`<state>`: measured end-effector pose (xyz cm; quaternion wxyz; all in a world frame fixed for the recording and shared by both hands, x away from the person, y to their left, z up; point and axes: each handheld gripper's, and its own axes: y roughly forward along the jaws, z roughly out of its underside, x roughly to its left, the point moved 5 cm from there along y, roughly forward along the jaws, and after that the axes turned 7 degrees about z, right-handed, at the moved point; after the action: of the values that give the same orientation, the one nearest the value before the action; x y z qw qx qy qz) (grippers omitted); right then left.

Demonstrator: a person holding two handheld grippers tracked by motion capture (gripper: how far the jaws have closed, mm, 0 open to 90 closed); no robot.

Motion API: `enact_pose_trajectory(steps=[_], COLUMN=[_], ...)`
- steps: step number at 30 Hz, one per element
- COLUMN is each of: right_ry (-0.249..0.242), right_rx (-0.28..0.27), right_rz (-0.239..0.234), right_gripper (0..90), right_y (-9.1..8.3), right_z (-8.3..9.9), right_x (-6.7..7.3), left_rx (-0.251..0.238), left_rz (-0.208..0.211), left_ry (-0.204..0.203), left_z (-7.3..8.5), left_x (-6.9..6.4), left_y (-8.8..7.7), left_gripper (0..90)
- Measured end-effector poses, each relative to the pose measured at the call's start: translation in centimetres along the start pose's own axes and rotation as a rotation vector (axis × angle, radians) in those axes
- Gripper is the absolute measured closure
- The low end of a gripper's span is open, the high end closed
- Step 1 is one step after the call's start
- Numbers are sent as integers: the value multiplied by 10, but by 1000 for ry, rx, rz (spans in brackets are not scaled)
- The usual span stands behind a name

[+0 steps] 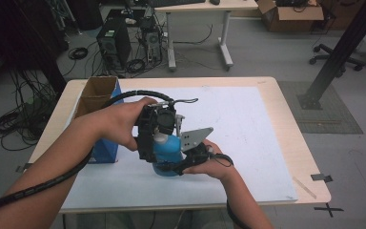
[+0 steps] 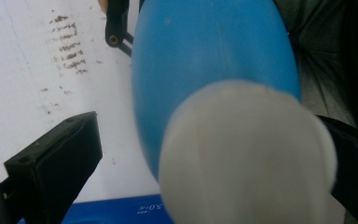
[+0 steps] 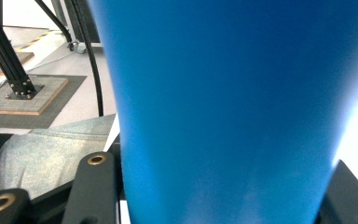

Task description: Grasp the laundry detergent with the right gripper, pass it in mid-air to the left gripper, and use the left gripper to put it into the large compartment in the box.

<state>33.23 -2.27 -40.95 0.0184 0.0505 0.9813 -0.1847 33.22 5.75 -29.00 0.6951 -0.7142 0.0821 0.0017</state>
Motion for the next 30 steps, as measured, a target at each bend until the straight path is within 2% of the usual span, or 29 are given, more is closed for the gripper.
enact_pose_trajectory(steps=[8, 11, 15, 19, 30], right_ry=[-1, 14, 3, 8, 13], right_rx=[0, -1, 1, -1, -5], right_rz=[-2, -5, 1, 2, 8], right_gripper=[450, 449, 449, 449, 449], right_y=[3, 3, 3, 4, 5], right_z=[-4, -4, -5, -5, -7], right_x=[0, 0, 0, 0, 0], left_rx=[1, 8, 3, 9, 20], left_rz=[-6, -6, -8, -25, -50], left_ry=[4, 4, 9, 13, 14], left_z=[-2, -3, -5, -6, -6], left_x=[-1, -1, -2, -2, -2], left_y=[1, 2, 3, 3, 1], left_gripper=[2, 2, 2, 7, 94])
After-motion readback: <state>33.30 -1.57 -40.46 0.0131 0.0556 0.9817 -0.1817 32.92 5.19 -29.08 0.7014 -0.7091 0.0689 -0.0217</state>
